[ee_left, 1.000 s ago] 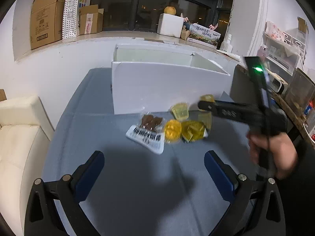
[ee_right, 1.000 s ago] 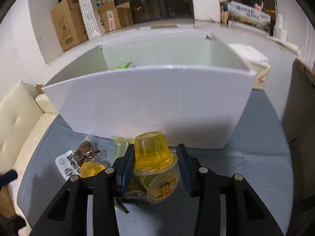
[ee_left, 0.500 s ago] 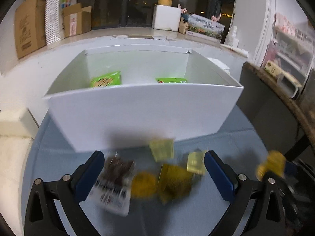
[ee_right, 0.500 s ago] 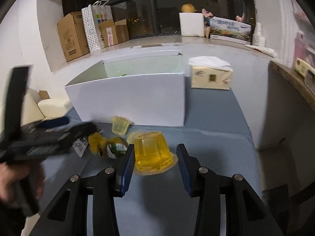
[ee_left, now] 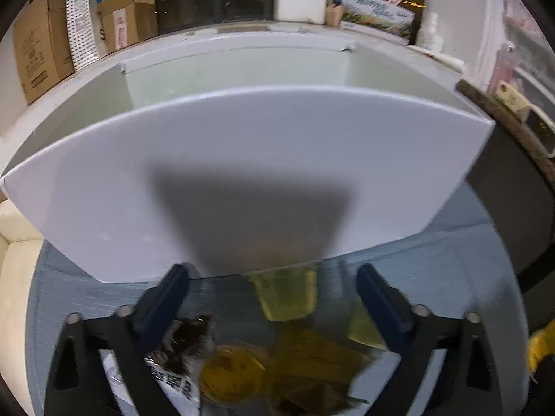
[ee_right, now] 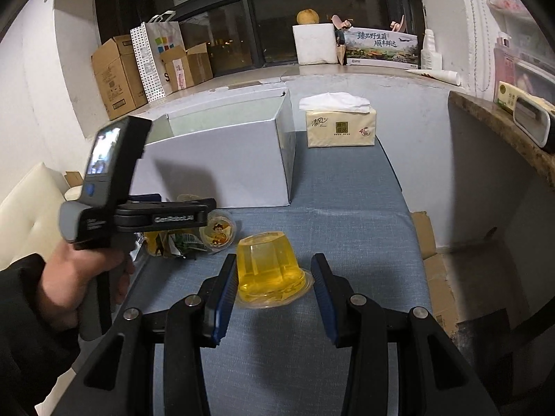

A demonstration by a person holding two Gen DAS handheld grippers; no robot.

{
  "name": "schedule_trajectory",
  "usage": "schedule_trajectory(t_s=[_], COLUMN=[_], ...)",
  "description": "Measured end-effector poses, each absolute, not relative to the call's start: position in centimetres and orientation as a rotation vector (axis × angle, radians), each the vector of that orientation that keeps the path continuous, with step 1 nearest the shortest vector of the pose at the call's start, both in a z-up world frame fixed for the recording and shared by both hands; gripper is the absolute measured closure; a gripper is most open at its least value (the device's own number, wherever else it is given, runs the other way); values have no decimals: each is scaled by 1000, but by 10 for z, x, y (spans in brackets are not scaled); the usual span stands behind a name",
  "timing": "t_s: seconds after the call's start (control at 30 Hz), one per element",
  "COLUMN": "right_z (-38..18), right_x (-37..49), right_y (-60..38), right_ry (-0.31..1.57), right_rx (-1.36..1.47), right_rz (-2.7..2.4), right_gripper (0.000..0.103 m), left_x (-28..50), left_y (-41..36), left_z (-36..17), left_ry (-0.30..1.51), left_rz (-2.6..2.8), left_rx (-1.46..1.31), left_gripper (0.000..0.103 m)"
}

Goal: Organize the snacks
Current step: 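Grasp a clear yellow jelly cup with the left tool while the right tool holds its cup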

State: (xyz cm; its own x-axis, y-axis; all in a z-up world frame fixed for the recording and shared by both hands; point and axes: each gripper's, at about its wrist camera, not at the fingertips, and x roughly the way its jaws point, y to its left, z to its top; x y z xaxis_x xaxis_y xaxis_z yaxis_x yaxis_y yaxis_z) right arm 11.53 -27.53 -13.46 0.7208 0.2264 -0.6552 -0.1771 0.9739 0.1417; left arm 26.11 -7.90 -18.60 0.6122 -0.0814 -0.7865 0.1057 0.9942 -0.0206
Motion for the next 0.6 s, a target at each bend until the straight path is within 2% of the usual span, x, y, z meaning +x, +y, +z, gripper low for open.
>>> schedule_trajectory(t_s=[0.1, 0.13, 0.17, 0.2, 0.6], right_z=[-137, -139, -140, -141, -135], right_x=[115, 115, 115, 115, 113], right_y=[-275, -275, -275, -274, -265], right_ry=[736, 739, 741, 742, 725], right_rx=[75, 80, 85, 88, 82], right_rz=[227, 229, 232, 234, 256], right_gripper=[57, 57, 57, 57, 57], left_x=[264, 264, 264, 265, 229], left_y=[-77, -77, -76, -74, -72], left_z=[-190, -189, -190, -190, -168], left_ry=[919, 914, 919, 931, 859], left_rz=[-89, -80, -89, -104, -162], left_rx=[30, 42, 29, 9, 32], left_gripper=[22, 31, 51, 56, 56])
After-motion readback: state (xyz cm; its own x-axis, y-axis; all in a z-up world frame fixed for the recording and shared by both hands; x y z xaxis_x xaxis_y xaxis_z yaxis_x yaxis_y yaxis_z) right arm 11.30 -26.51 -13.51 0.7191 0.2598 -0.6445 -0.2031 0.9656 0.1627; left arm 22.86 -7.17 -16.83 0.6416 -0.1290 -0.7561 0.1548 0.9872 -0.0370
